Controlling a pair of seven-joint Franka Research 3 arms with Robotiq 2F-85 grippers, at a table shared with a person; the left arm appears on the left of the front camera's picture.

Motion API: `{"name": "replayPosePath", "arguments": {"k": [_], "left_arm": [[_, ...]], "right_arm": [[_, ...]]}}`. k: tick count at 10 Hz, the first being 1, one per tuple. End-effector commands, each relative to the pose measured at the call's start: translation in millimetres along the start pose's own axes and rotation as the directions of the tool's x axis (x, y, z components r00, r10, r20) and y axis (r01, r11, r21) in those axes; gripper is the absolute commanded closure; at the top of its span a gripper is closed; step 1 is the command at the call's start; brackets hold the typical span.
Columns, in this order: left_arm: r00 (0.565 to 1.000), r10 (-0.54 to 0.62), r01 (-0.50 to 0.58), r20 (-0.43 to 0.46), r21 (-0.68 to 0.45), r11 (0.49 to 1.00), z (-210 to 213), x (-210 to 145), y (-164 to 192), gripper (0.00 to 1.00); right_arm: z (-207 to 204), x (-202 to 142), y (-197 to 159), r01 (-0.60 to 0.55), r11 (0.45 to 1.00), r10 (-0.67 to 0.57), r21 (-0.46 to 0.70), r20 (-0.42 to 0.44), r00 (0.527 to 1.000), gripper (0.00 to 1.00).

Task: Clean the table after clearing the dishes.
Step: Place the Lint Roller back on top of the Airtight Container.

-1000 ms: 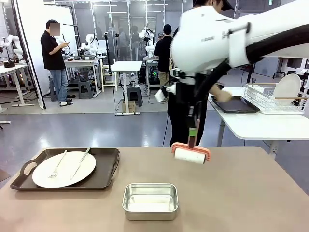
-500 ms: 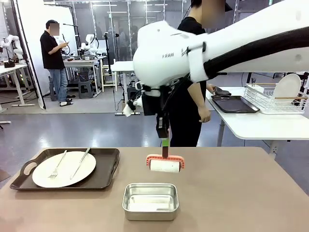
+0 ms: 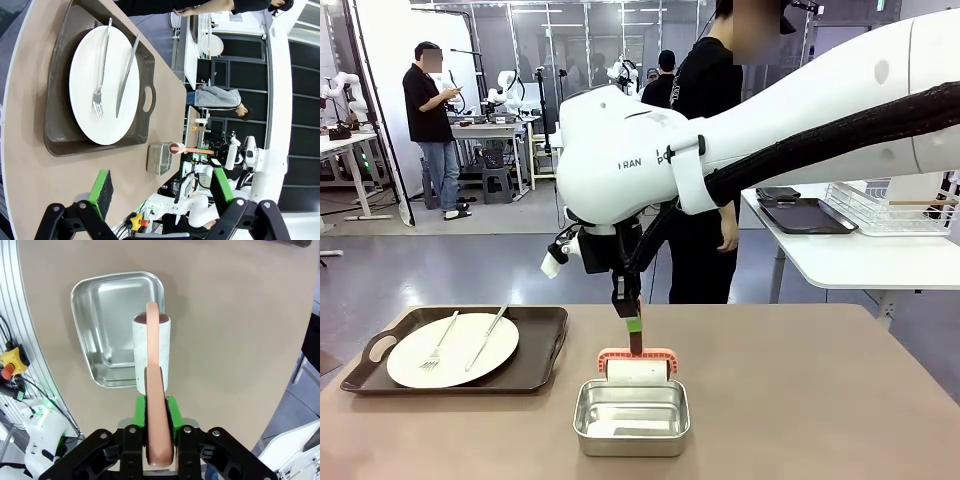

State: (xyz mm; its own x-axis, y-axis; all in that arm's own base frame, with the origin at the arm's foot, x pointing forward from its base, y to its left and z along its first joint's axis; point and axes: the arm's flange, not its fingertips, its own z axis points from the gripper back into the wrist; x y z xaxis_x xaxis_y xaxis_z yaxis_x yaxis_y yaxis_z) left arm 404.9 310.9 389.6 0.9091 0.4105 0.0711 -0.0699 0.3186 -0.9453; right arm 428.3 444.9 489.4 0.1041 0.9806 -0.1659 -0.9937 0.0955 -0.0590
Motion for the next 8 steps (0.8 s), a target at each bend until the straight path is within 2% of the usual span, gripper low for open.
{"name": "replayPosePath", "arguments": {"k": [1,3,6,8], "left_arm": [[1.000,-0.001,0.001,0.004,-0.002,1.000,3,-2,0,0.00],[1.000,-0.001,0.001,0.004,-0.002,1.000,3,-2,0,0.00],[1.000,-0.001,0.001,0.004,-0.002,1.000,3,-2,0,0.00],[1.000,-0.001,0.001,0.004,-0.002,1.000,3,-2,0,0.00]], "right_arm": [[8,-2,7,0.050,0.998,-0.049,0.044,-0.011,0.999,0.78],[4,-3,14,0.041,0.997,-0.042,0.066,0.016,0.999,0.78],[-3,-3,9,0.012,0.997,-0.017,0.071,0.074,0.997,0.78],[-18,2,4,0.014,0.996,-0.022,0.088,0.082,0.996,0.78]]}}
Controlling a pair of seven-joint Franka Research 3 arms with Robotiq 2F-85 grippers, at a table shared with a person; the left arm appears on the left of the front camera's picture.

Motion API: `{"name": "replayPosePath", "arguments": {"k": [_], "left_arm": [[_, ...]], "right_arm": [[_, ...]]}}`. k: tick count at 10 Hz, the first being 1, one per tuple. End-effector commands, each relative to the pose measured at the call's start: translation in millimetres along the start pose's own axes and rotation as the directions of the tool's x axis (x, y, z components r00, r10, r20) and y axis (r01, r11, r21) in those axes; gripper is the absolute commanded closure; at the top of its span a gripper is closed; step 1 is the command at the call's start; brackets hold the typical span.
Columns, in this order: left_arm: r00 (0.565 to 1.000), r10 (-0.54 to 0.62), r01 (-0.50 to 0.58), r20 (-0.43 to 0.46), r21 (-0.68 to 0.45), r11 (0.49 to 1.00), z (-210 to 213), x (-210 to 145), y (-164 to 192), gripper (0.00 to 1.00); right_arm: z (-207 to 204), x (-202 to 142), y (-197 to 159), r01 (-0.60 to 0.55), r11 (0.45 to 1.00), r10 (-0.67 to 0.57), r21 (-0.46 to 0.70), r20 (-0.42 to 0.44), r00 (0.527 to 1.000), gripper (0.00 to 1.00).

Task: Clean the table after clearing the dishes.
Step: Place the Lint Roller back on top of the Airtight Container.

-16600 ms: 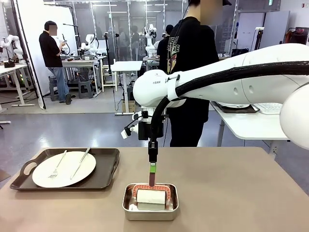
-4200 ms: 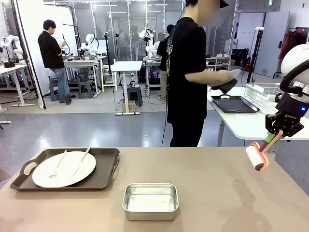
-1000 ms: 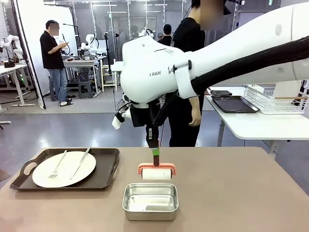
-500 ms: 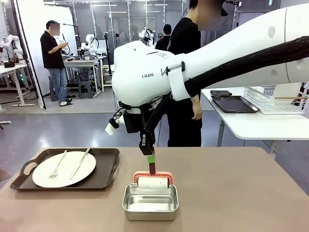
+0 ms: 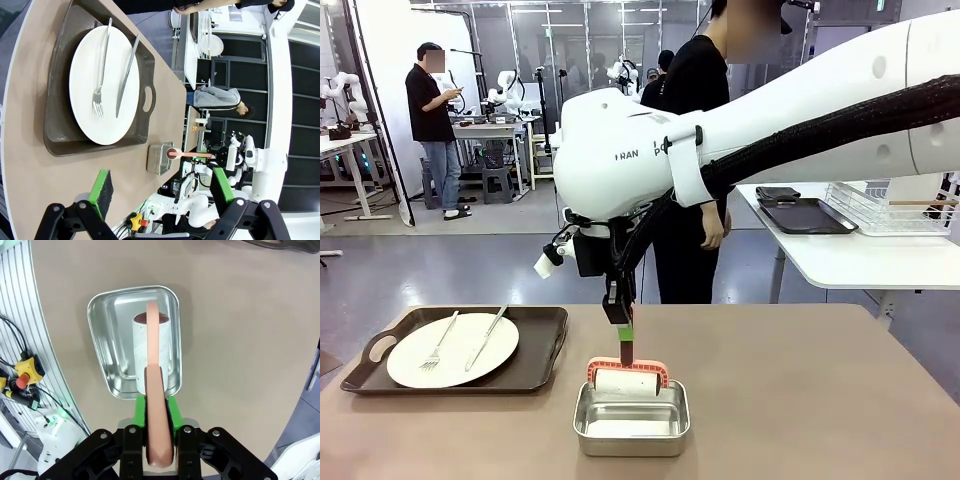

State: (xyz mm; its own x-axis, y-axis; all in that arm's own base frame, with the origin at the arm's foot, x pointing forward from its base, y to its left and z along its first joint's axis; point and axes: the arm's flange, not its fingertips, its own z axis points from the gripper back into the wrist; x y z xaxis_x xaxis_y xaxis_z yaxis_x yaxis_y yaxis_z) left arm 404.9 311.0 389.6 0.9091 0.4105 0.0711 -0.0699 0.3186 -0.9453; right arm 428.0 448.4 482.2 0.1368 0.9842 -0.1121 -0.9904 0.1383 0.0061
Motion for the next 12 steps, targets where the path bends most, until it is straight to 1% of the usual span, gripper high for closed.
{"name": "replayPosePath", "arguments": {"k": [1,2,3,4,9,10,11,12], "left_arm": [[1.000,-0.001,0.001,0.004,-0.002,1.000,3,-2,0,0.00],[1.000,-0.001,0.001,0.004,-0.002,1.000,3,-2,0,0.00],[1.000,-0.001,0.001,0.004,-0.002,1.000,3,-2,0,0.00],[1.000,-0.001,0.001,0.004,-0.002,1.000,3,-2,0,0.00],[1.000,-0.001,0.001,0.004,-0.002,1.000,3,-2,0,0.00],[1.000,-0.001,0.001,0.004,-0.002,1.000,3,-2,0,0.00],[1.000,-0.001,0.001,0.004,-0.002,1.000,3,-2,0,0.00],[1.000,-0.001,0.001,0.004,-0.002,1.000,3,-2,0,0.00]], "right_arm": [[-20,-2,0,-0.030,0.999,0.029,0.026,0.019,0.999,0.78],[-28,-2,-2,-0.038,0.999,0.038,0.032,0.000,0.999,0.78],[-21,-8,-2,0.005,1.000,-0.005,-0.010,0.039,0.999,0.78],[-19,4,-5,-0.008,1.000,0.008,0.020,-0.009,1.000,0.78],[-21,4,-9,-0.004,1.000,0.004,0.019,-0.003,1.000,0.78],[-35,6,-12,-0.045,0.998,0.047,0.040,-0.047,0.998,0.78],[-40,8,-12,-0.104,0.994,0.106,0.039,-0.046,0.993,0.78],[-44,8,-13,-0.131,0.990,0.133,0.043,-0.038,0.990,0.78]]}}
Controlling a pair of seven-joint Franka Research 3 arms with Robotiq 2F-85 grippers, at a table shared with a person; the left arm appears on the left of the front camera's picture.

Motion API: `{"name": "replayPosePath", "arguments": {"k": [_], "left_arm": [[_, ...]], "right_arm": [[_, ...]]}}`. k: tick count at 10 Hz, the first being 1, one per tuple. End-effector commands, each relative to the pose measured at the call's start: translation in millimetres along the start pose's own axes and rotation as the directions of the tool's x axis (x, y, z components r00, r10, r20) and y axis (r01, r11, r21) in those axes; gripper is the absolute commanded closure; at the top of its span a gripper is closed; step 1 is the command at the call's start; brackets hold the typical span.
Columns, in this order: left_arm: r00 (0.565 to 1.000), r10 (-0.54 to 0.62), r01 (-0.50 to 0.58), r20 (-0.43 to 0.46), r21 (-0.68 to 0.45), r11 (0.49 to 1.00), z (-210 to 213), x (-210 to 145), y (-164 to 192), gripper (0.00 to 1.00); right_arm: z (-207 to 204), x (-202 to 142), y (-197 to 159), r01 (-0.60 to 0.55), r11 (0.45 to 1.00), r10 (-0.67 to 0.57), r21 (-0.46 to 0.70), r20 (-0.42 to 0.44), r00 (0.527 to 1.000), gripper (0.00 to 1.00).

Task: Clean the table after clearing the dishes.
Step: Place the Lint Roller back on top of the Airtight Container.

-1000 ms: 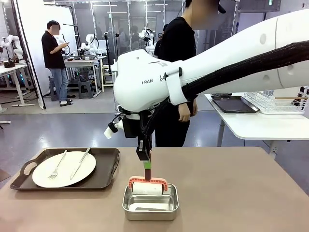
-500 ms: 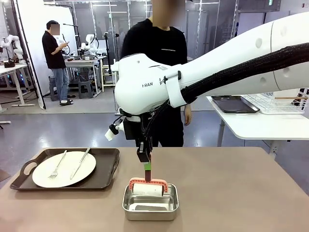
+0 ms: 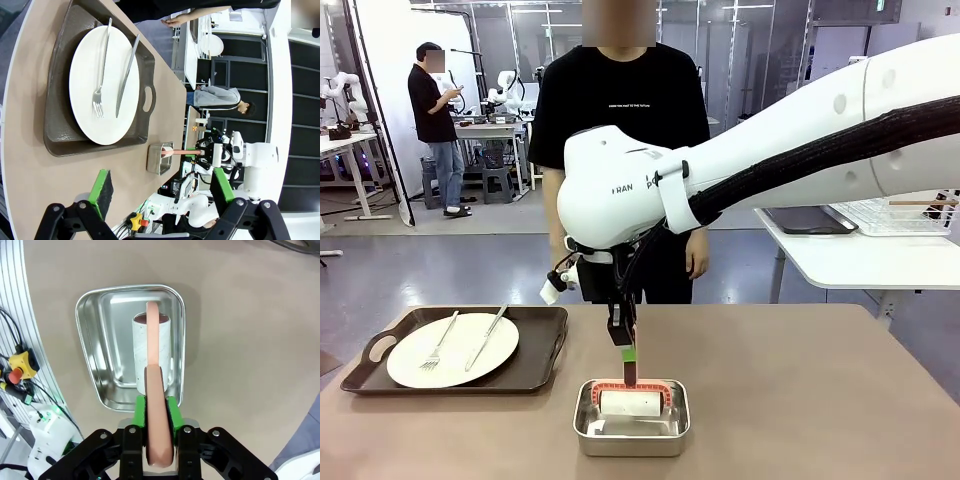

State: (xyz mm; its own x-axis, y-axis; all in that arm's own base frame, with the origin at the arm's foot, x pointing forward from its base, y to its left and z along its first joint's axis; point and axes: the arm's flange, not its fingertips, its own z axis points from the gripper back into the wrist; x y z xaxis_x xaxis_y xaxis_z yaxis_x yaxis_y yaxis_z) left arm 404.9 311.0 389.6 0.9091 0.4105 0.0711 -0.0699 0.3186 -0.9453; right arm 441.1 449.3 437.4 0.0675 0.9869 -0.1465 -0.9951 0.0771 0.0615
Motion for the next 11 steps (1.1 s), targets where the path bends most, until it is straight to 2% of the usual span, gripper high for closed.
{"name": "replayPosePath", "arguments": {"k": [1,11], "left_arm": [[1.000,-0.001,0.001,0.004,-0.002,1.000,2,-2,0,0.00],[1.000,-0.001,0.001,0.004,-0.002,1.000,2,-2,0,0.00]], "right_arm": [[-4,0,-2,-0.063,0.998,0.063,-0.005,-0.015,0.998,0.78],[-35,-1,-17,-0.156,0.986,0.156,-0.058,0.001,0.988,0.78]]}}
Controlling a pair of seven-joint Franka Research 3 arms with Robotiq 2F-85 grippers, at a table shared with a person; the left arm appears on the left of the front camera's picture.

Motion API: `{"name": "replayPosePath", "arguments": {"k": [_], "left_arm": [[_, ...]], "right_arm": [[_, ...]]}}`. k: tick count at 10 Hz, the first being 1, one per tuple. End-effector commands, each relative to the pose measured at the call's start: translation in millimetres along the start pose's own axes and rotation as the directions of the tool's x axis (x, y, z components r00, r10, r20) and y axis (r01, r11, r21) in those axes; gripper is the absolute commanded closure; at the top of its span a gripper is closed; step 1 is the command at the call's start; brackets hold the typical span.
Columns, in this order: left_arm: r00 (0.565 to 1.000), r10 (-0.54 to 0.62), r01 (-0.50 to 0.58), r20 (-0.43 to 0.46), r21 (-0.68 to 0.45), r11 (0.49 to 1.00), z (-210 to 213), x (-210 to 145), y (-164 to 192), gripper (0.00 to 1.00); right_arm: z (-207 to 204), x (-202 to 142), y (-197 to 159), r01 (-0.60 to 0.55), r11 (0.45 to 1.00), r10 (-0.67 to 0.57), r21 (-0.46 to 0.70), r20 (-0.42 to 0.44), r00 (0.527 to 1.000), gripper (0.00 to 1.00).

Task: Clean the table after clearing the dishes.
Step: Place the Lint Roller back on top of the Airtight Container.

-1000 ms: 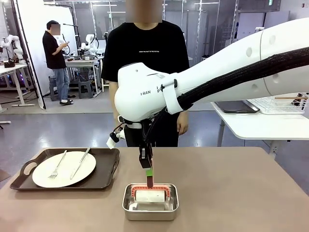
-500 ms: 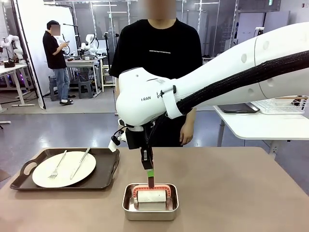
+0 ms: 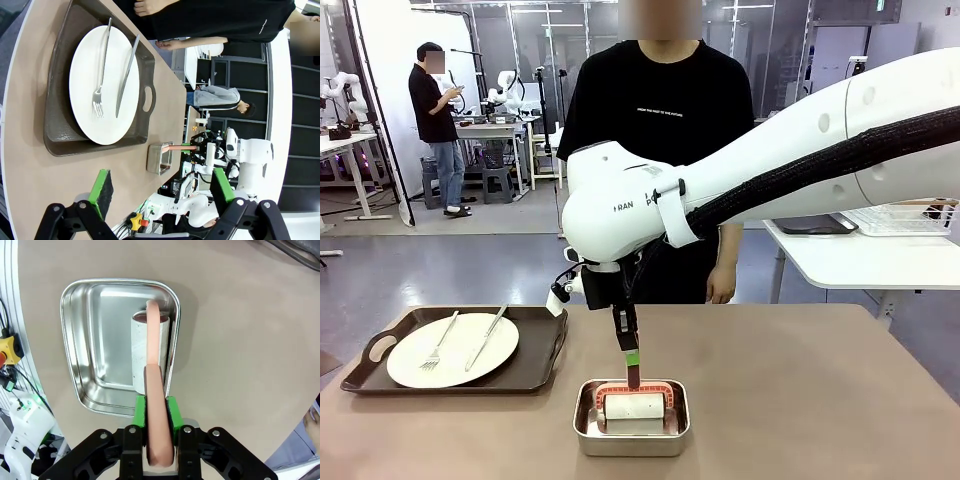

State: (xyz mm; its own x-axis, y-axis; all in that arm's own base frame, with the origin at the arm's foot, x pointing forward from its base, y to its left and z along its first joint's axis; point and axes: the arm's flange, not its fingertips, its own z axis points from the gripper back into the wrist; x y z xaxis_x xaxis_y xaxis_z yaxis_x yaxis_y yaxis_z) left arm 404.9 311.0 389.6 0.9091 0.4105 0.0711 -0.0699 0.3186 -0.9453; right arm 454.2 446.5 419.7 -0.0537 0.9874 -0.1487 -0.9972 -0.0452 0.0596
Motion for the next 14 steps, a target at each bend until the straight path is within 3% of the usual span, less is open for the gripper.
{"name": "replayPosePath", "arguments": {"k": [1,4,8,9,10,11,12,13,14], "left_arm": [[1.000,-0.001,0.001,0.004,-0.002,1.000,2,-2,0,0.00],[1.000,-0.001,0.001,0.004,-0.002,1.000,2,-2,0,0.00],[1.000,-0.001,0.001,0.004,-0.002,1.000,2,-2,0,0.00],[1.000,-0.001,0.001,0.004,-0.002,1.000,2,-2,0,0.00],[1.000,-0.001,0.001,0.004,-0.002,1.000,2,-2,0,0.00],[1.000,-0.001,0.001,0.004,-0.002,1.000,2,-2,0,0.00],[1.000,-0.001,0.001,0.004,-0.002,1.000,2,-2,0,0.00],[1.000,-0.001,0.001,0.004,-0.002,1.000,2,-2,0,0.00],[1.000,-0.001,0.001,0.004,-0.002,1.000,2,-2,0,0.00]], "right_arm": [[-17,-2,-1,-0.039,0.998,0.039,-0.041,0.014,0.999,0.78],[-12,-5,4,-0.045,0.998,0.047,-0.044,0.039,0.998,0.73],[-4,-13,12,-0.037,0.998,0.040,-0.058,0.056,0.998,0.49],[1,-16,17,-0.031,0.997,0.035,-0.064,0.060,0.998,0.55],[7,-21,24,-0.027,0.996,0.032,-0.082,0.065,0.997,0.37],[11,-24,30,-0.025,0.996,0.030,-0.089,0.064,0.997,0.43],[15,-28,34,-0.007,0.996,0.013,-0.087,0.079,0.997,0.25],[19,-33,39,-0.012,0.994,0.023,-0.106,0.101,0.995,0.31],[23,-36,43,-0.012,0.992,0.026,-0.123,0.110,0.994,0.13]]}}
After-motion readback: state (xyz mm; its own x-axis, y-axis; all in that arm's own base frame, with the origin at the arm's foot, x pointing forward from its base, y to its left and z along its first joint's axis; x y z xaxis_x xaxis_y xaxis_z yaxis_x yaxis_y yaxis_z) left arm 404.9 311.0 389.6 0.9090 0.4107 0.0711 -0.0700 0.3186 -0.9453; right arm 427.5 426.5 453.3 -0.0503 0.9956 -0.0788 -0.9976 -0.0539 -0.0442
